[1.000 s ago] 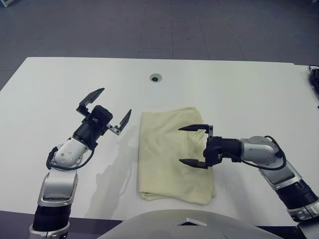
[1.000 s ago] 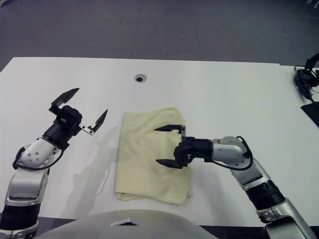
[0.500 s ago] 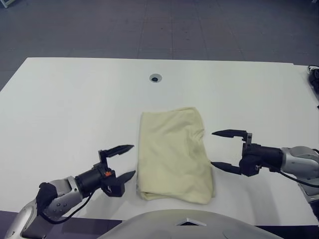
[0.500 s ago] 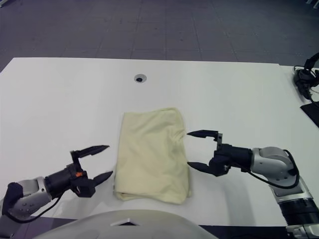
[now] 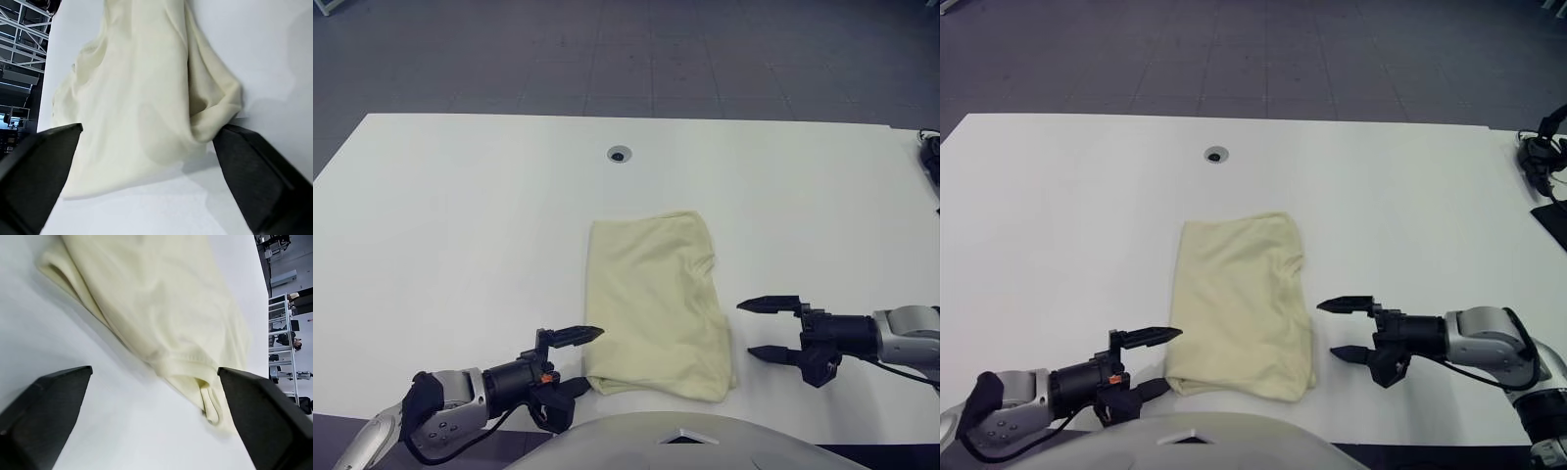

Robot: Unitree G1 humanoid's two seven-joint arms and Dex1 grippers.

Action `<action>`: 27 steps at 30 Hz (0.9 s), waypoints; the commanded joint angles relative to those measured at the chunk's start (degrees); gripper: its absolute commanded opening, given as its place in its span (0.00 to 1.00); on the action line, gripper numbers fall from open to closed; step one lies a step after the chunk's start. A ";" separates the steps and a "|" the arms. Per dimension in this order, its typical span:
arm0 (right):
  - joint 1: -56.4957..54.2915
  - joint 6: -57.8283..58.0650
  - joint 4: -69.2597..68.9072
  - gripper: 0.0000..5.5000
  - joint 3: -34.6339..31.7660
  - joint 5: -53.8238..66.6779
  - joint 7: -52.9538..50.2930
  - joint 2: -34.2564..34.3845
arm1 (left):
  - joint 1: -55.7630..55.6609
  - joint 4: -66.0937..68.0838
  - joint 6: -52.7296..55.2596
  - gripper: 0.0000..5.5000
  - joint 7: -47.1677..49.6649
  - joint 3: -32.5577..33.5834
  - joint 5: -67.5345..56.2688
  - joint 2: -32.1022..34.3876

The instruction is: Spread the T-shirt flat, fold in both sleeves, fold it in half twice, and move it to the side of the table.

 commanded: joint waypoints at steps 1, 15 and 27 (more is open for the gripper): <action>1.89 0.63 -1.34 0.73 3.09 -2.26 -0.09 -1.41 | 0.29 0.85 0.93 0.72 -1.50 -1.26 1.75 1.06; 2.24 4.18 -6.45 0.31 10.00 0.29 -1.91 -2.07 | 0.44 1.54 1.65 0.28 -1.99 -1.43 1.74 1.54; 5.10 15.85 -12.59 0.00 15.21 12.57 2.08 -5.56 | 5.69 -0.03 9.15 0.02 -8.97 -2.58 -10.10 5.05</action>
